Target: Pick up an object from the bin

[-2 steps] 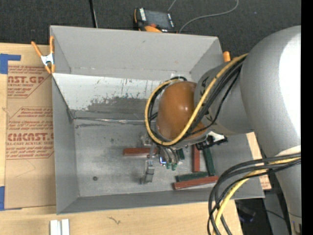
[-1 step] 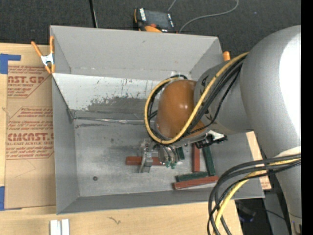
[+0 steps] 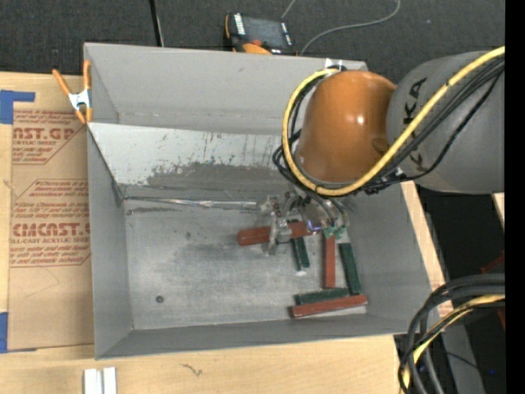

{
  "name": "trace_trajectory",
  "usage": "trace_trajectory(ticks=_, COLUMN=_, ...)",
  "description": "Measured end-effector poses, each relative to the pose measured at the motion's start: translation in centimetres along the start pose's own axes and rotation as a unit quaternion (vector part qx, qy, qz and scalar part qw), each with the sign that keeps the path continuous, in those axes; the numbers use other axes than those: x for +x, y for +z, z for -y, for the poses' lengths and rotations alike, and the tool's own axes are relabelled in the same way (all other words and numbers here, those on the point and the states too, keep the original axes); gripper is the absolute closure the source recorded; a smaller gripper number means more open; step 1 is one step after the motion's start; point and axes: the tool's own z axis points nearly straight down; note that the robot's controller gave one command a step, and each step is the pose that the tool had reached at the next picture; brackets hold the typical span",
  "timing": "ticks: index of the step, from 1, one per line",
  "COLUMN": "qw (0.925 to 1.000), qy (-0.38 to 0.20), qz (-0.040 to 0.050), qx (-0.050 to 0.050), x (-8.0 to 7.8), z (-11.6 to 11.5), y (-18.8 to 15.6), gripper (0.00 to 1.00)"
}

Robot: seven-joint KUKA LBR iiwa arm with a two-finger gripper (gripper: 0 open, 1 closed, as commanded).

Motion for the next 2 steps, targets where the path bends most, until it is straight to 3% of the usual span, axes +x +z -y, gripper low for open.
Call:
trace_trajectory(ticks=1, qw=1.0, qy=-0.006, qz=0.0009, qx=0.0, x=0.55, z=-0.62, y=-7.82, gripper=1.0)
trace_trajectory(ticks=2, qw=1.0, qy=-0.006, qz=-0.0029, qx=-0.001, x=0.66, z=-0.63, y=-7.34, gripper=0.0)
